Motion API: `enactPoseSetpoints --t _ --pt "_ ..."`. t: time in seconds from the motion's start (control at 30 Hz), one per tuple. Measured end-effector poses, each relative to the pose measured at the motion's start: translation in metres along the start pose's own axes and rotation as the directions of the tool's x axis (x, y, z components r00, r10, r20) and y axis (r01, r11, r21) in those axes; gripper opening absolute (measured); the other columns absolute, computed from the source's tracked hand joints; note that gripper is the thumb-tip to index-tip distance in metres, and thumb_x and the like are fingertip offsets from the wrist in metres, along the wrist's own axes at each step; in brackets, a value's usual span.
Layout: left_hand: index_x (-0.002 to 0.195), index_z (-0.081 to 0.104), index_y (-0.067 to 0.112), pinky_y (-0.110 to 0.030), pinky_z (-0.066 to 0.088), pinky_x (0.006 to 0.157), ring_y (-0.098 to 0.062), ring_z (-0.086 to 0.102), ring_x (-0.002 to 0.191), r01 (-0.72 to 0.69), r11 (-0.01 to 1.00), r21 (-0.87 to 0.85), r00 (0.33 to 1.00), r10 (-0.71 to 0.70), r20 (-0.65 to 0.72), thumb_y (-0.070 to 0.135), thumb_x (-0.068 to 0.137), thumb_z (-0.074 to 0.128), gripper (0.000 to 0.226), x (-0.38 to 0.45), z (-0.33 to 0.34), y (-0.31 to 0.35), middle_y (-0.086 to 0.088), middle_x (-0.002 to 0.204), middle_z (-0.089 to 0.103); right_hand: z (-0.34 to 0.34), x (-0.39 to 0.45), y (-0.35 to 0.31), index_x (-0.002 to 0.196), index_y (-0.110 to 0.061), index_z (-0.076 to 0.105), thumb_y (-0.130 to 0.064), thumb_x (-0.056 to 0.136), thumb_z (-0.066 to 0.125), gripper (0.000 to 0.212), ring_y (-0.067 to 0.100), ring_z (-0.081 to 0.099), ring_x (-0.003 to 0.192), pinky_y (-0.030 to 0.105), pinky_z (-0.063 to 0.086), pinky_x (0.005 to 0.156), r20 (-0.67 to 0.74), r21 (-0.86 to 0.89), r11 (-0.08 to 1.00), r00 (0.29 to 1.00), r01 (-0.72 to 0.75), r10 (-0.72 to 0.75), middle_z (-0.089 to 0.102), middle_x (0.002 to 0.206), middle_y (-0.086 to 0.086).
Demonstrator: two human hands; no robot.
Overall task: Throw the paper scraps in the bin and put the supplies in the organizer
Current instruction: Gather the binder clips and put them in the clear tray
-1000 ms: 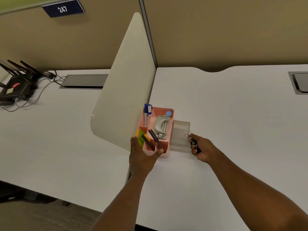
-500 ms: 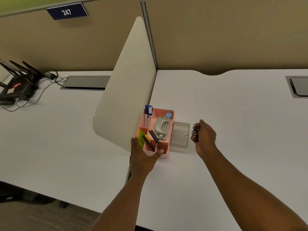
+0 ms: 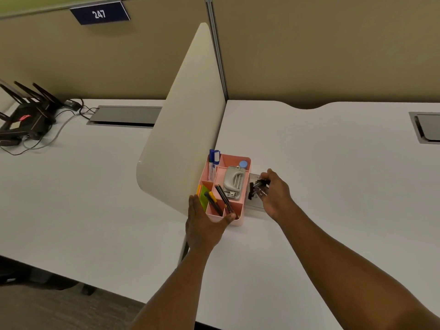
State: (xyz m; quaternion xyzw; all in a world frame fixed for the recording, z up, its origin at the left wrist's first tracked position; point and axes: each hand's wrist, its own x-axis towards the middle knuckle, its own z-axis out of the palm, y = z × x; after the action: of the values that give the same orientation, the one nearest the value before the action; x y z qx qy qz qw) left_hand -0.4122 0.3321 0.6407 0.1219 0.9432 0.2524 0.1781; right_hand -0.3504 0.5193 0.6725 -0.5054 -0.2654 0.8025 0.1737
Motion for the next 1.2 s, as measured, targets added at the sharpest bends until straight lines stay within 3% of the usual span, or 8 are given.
enactPoseSetpoints --t 0.2,0.33,0.47,0.63,0.77,0.9,1.07,1.2 --pt "0.146 0.006 0.035 -0.054 0.044 0.104 -0.027 0.031 0.143 -0.007 1.000 -0.017 1.000 0.007 -0.007 0.096 0.041 0.052 0.130 0.000 0.000 -0.002 -0.002 0.157 0.024 0.001 -0.002 0.001 0.095 -0.014 0.062 -0.033 0.099 0.049 0.024 0.017 0.056 0.087 0.028 0.044 0.073 -0.004 -0.079 0.997 1.000 0.003 -0.003 0.062 0.094 0.005" --pt "0.148 0.007 0.031 -0.054 0.043 0.105 -0.027 0.030 0.143 -0.006 1.000 -0.010 1.000 0.006 0.001 0.096 0.041 0.052 0.133 0.001 0.001 -0.003 -0.002 0.157 0.023 -0.002 -0.002 0.002 0.117 -0.015 0.061 -0.038 0.100 0.041 0.035 0.015 0.048 0.113 0.031 0.036 0.091 0.007 -0.251 0.967 0.999 0.052 -0.052 0.056 0.122 0.001" --pt "0.147 0.007 0.032 -0.054 0.042 0.105 -0.027 0.029 0.144 -0.007 1.000 -0.011 1.000 0.007 -0.002 0.096 0.041 0.053 0.132 0.000 0.000 -0.003 -0.002 0.158 0.023 -0.009 -0.006 -0.002 0.111 -0.021 0.066 -0.036 0.097 0.045 0.030 0.015 0.053 0.116 0.033 0.040 0.097 -0.040 -0.334 0.927 0.981 0.168 -0.192 0.061 0.125 -0.002" --pt "0.150 0.001 0.028 -0.053 0.036 0.111 -0.025 0.020 0.148 -0.020 1.000 0.002 1.000 0.020 0.005 0.089 0.047 0.058 0.133 -0.002 -0.001 -0.001 -0.002 0.162 0.012 -0.032 -0.011 0.001 0.121 -0.021 0.054 -0.031 0.091 0.059 0.032 0.019 0.055 0.114 0.033 0.045 0.092 -0.132 -0.667 0.687 0.862 0.288 -0.490 0.056 0.128 0.000" --pt "0.150 0.001 0.028 -0.053 0.036 0.111 -0.026 0.019 0.148 -0.021 1.000 0.014 1.000 0.021 0.003 0.085 0.051 0.063 0.130 -0.001 0.000 -0.001 -0.002 0.162 0.012 -0.044 -0.008 0.024 0.137 -0.021 0.035 -0.043 0.079 0.073 0.073 0.025 0.052 0.119 0.043 0.048 0.096 -0.003 -0.799 0.553 0.918 0.237 -0.397 0.042 0.138 0.007" --pt "0.150 0.001 0.029 -0.053 0.037 0.111 -0.026 0.021 0.147 -0.004 1.000 0.029 1.000 0.004 0.005 0.086 0.050 0.062 0.130 -0.001 0.000 -0.001 -0.002 0.161 0.014 -0.042 -0.010 0.042 0.142 -0.019 0.029 -0.050 0.070 0.080 0.093 0.028 0.046 0.128 0.049 0.048 0.099 0.130 -0.864 0.411 0.917 0.291 -0.376 0.036 0.144 0.010" --pt "0.150 0.000 0.028 -0.053 0.035 0.111 -0.026 0.019 0.148 0.001 0.999 0.043 1.000 -0.002 0.011 0.086 0.050 0.061 0.131 -0.001 0.000 0.000 -0.002 0.162 0.012 -0.038 -0.006 0.043 0.140 -0.019 0.031 -0.046 0.077 0.076 0.082 0.028 0.051 0.122 0.046 0.050 0.096 0.120 -0.865 0.401 0.901 0.301 -0.418 0.042 0.140 0.010" --pt "0.151 0.001 0.025 -0.052 0.036 0.112 -0.026 0.019 0.148 -0.002 0.999 0.046 1.000 0.002 0.011 0.087 0.050 0.059 0.132 0.000 0.000 0.000 -0.002 0.162 0.012 -0.038 0.004 0.035 0.135 -0.016 0.035 -0.052 0.082 0.067 0.072 0.026 0.059 0.107 0.037 0.049 0.084 0.084 -0.863 0.418 0.898 0.282 -0.431 0.055 0.127 0.011"
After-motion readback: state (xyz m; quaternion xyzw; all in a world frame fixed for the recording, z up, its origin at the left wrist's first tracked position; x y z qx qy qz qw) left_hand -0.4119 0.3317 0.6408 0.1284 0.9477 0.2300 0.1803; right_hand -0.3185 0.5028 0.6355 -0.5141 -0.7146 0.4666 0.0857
